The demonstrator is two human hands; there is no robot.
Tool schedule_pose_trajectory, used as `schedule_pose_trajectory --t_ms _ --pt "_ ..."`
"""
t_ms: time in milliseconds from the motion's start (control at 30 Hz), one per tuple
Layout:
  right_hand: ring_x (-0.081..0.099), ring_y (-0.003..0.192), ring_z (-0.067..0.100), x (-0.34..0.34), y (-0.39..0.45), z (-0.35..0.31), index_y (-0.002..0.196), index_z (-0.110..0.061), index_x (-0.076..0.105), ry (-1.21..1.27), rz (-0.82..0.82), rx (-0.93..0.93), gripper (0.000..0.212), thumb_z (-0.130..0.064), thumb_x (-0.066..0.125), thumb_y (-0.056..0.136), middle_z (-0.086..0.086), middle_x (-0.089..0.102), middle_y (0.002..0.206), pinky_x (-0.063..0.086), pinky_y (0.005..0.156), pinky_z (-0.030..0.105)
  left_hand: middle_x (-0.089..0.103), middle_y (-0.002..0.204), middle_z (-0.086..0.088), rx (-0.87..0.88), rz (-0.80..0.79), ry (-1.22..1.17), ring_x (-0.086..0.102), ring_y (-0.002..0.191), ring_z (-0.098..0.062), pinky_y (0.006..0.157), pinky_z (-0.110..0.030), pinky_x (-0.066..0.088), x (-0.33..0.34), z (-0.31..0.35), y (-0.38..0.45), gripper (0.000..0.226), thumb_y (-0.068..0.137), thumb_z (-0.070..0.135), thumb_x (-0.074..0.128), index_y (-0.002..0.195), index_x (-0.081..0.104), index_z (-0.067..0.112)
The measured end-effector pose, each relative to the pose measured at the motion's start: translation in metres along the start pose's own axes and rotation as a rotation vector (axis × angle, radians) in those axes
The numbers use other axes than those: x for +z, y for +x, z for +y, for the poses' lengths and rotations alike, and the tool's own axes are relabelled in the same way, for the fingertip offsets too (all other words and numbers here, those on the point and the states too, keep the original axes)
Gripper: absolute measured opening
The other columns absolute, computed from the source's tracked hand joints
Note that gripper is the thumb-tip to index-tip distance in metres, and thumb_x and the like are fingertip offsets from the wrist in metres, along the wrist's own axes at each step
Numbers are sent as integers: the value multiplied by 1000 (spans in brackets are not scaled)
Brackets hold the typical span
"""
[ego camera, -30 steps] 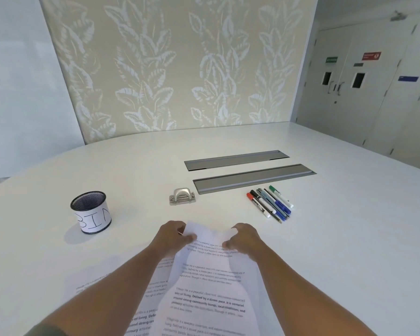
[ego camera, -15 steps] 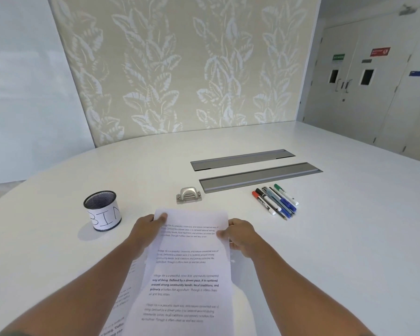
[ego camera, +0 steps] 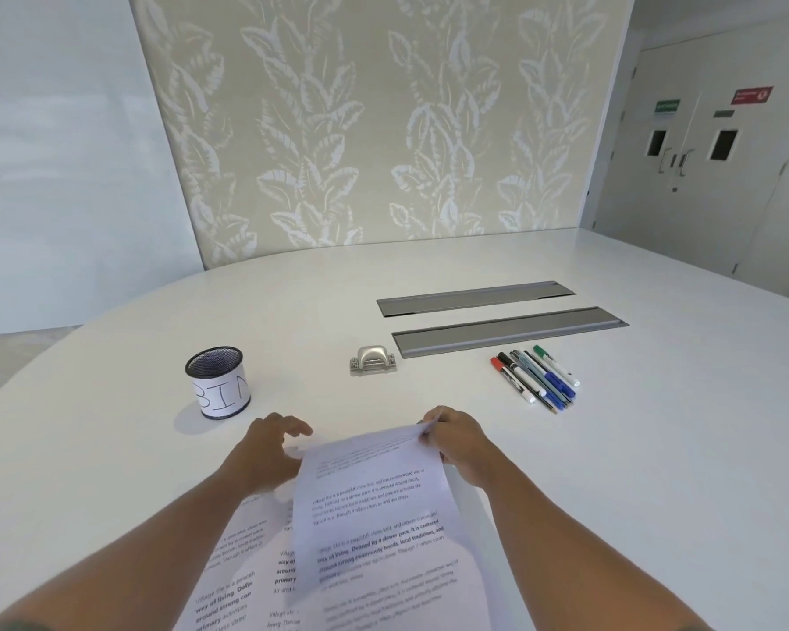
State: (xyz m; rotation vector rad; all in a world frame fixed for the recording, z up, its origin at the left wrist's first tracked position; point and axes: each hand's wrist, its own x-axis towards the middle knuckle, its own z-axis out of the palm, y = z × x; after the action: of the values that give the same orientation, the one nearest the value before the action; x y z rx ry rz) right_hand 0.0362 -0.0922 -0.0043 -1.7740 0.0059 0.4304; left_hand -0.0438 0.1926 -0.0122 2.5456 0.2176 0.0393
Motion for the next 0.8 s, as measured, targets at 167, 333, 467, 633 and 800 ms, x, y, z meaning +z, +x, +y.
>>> schedule_pose_trajectory --t_ms 167,333,467,633,800 --pt "52 74 22 5 -7 2 68 -18 57 5 -50 -16 25 5 50 77 3 58 74 39 61 27 44 119 14 73 -94 272 39 109 -9 95 -31 40 2 -2 -3 66 63 67 62 122 50 41" --pt "50 66 20 9 -12 10 67 -16 55 -32 -73 -26 21 4 57 73 4 54 69 37 55 24 39 120 12 43 -108 359 39 112 -10 90 -30 35 14 -15 -4 54 76 53 66 124 46 41" --pt "48 70 20 15 -17 9 64 -19 56 -66 -106 -32 20 0 64 64 8 54 74 36 62 28 38 121 7 8 -113 335 39 117 -14 96 -34 37 16 -16 1 49 82 44 64 127 46 36" --pt "50 72 21 30 -20 10 68 -19 57 -116 -150 -57 20 -1 65 67 5 56 75 37 66 30 37 120 5 -51 -137 313 36 123 -18 98 -36 33 18 -14 11 40 86 30 62 124 52 34" --pt "58 74 19 41 -14 14 96 -9 66 -133 -124 -75 25 1 62 74 3 66 86 45 66 28 34 114 7 -79 -143 305 36 122 -18 99 -31 31 20 -11 14 32 90 27 58 122 59 30"
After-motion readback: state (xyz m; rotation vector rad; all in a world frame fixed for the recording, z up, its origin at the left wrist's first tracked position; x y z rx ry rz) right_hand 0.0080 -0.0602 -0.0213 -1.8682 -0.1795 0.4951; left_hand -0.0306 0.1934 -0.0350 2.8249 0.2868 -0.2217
